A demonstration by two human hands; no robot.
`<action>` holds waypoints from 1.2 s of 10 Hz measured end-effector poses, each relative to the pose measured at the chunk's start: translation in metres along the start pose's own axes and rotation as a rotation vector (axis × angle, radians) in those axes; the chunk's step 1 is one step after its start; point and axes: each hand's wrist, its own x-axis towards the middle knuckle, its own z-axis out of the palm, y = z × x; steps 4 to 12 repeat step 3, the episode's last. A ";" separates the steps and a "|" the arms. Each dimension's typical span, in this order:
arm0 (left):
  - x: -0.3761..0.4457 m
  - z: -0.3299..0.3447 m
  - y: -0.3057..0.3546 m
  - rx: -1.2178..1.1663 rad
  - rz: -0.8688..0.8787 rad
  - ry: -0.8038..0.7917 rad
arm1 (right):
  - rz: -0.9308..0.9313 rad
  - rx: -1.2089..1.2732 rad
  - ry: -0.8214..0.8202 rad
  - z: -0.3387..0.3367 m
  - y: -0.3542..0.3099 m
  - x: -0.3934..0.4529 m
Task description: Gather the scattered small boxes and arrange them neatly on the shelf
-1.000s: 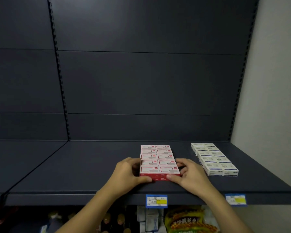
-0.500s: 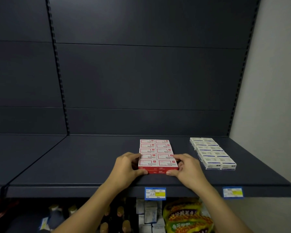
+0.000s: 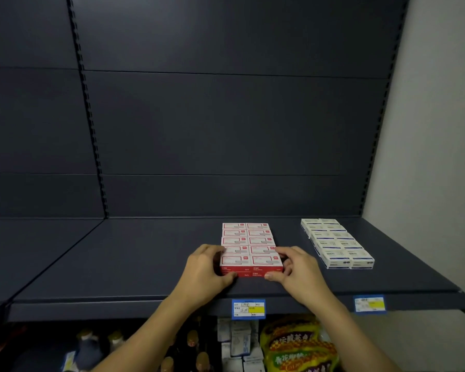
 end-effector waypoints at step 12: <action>0.011 -0.024 0.008 -0.061 -0.100 0.064 | 0.140 0.209 -0.103 -0.018 -0.003 0.004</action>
